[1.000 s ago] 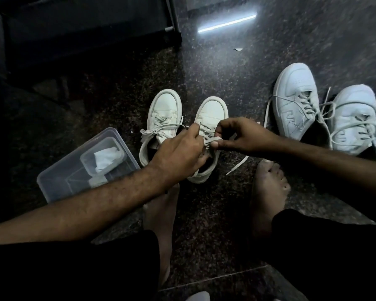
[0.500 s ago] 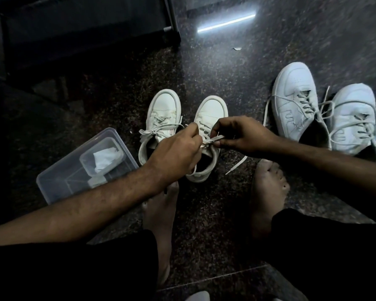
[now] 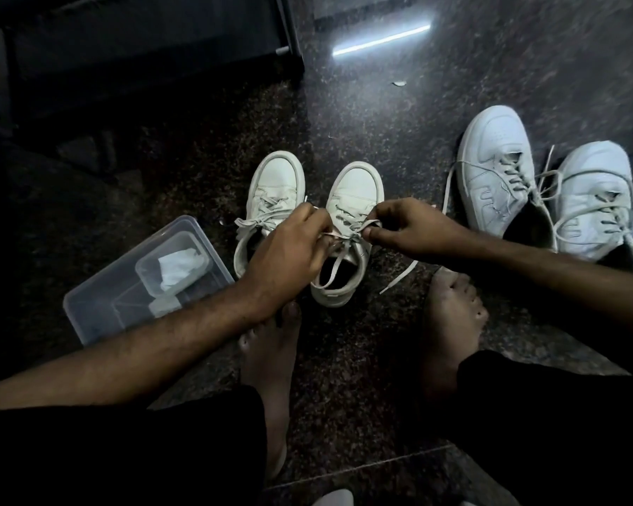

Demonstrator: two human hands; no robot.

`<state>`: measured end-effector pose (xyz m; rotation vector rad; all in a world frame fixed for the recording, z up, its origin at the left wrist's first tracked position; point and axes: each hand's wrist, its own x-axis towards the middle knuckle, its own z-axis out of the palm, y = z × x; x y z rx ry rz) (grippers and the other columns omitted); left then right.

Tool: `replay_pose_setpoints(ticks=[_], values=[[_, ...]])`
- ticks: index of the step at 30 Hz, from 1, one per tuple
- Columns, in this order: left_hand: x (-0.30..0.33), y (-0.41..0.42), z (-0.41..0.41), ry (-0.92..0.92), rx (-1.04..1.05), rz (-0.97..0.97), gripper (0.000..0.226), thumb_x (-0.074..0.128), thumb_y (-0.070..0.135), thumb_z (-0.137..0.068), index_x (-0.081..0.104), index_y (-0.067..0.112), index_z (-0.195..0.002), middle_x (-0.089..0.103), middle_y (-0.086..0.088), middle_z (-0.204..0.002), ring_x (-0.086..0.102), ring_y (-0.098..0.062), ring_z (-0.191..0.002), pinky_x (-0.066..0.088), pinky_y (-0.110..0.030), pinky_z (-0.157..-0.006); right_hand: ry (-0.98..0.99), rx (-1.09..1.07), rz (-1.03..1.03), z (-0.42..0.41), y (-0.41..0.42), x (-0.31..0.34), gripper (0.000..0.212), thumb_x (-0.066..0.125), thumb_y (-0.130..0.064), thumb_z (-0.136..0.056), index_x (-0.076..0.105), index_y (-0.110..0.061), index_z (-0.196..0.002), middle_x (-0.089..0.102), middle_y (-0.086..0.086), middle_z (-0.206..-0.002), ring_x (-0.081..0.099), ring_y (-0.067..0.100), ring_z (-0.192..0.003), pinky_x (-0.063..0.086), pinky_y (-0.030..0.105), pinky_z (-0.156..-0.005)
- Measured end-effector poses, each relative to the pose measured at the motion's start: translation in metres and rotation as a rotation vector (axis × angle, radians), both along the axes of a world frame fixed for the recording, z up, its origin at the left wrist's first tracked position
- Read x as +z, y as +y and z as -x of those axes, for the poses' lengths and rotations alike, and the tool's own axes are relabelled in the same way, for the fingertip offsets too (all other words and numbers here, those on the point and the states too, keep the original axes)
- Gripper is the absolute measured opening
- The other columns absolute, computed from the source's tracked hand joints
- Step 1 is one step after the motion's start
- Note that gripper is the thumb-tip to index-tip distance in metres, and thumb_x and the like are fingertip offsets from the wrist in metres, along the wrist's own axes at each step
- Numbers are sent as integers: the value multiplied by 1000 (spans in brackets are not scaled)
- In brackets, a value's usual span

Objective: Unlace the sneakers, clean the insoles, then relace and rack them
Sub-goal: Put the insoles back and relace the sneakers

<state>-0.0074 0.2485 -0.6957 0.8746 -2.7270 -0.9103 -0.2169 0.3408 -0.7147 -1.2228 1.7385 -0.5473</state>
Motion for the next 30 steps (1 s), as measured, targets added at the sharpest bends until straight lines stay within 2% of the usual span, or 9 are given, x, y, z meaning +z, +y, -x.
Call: replay_pose_setpoints(ticks=[3,6,9,12,17,21,24,27,30], values=[[0,-6,1,24,57,-47,9,55,4,-87,54,10,-94,60,-4,-92,56,-23,-85,46,-46,-75,29,-6,-13,1,-1,2,38,58,-56,-77,69,-21,-88,70,0,-77,58,8,-66,53,41,-74],[-2,-7,0,22,40,-47,12,56,4,-85,53,12,-92,59,0,-90,55,-20,-84,46,-46,-74,44,-5,4,3,-1,0,22,66,-42,-86,69,-19,-87,68,1,-74,53,5,-61,51,38,-70],[0,-4,0,14,-7,-34,15,55,8,-83,50,17,-95,53,5,-92,52,-17,-82,47,-44,-70,18,-12,-6,2,0,0,37,62,-54,-79,69,-18,-86,69,3,-75,53,6,-62,51,40,-68],[2,-4,1,37,-52,-60,11,56,18,-84,55,16,-94,52,4,-89,52,-17,-80,47,-43,-70,16,-28,-26,4,0,-1,50,56,-61,-71,68,-15,-84,68,5,-74,52,7,-61,51,42,-68],[0,-1,0,1,-125,-28,24,57,41,-97,56,18,-92,51,6,-86,52,-13,-80,44,-37,-66,15,-31,-23,3,1,-1,49,56,-61,-72,68,-15,-85,69,5,-76,53,6,-62,52,41,-69],[-2,-2,1,15,-98,47,20,54,31,-101,55,14,-90,50,2,-88,52,-17,-82,42,-35,-66,26,-16,-13,5,2,-4,27,65,-44,-85,68,-17,-85,67,2,-71,49,4,-58,49,35,-63],[-3,-3,0,25,-97,48,17,56,26,-99,55,12,-88,50,0,-92,51,-16,-83,34,-27,-66,70,11,-32,7,4,-5,26,65,-43,-85,68,-16,-86,66,3,-71,49,4,-57,50,35,-63],[-4,-3,-2,37,-136,57,17,56,22,-96,54,9,-85,50,-4,-99,51,-16,-88,37,-26,-72,158,57,-67,11,3,-1,25,66,-41,-87,68,-16,-85,67,0,-72,59,11,-65,50,36,-68],[-3,-4,-3,36,-147,73,16,57,19,-94,56,7,-84,51,-7,-103,53,-18,-95,39,-26,-77,350,138,-76,18,2,5,22,63,-42,-89,66,-21,-87,62,-6,-72,65,22,-79,46,31,-69]])
